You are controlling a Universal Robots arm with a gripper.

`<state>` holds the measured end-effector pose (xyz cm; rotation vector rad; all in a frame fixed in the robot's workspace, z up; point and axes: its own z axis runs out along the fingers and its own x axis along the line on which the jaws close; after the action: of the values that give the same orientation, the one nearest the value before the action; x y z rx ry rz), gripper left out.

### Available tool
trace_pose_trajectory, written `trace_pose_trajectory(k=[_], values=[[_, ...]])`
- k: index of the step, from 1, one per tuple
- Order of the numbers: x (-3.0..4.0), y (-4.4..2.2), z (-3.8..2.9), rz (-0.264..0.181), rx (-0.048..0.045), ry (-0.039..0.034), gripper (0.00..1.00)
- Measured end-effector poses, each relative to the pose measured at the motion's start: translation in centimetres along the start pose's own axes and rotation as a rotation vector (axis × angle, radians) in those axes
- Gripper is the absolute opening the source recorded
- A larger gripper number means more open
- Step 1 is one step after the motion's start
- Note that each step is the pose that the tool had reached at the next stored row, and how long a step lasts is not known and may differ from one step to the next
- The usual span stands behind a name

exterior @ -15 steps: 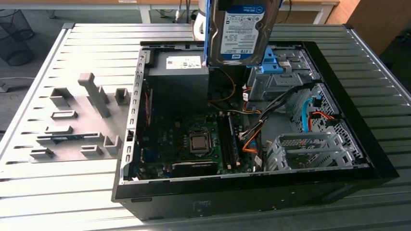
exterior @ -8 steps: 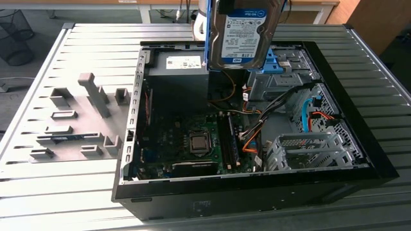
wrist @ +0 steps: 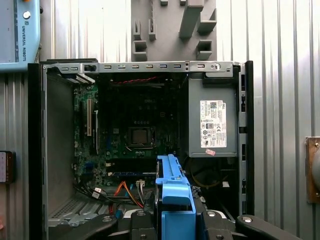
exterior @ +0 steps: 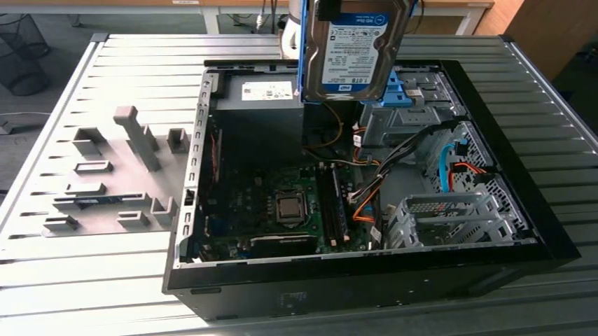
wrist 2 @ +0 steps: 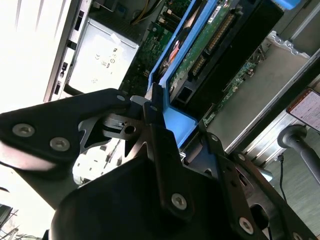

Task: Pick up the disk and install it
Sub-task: 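Insert the disk into the insertion slot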

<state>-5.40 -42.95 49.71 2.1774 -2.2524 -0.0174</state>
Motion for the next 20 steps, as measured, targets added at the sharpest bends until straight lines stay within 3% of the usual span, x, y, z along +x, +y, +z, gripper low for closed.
trace_pose_trajectory(k=[11, 14, 20], values=[[0.31, -0.01, 0.02, 0.000, 0.0000, 0.0005, 0.37], [1.03, -0.04, 0.07, 0.000, 0.0001, 0.0023, 0.37], [3.36, -0.12, 0.14, 0.000, 0.0001, 0.0049, 0.37]])
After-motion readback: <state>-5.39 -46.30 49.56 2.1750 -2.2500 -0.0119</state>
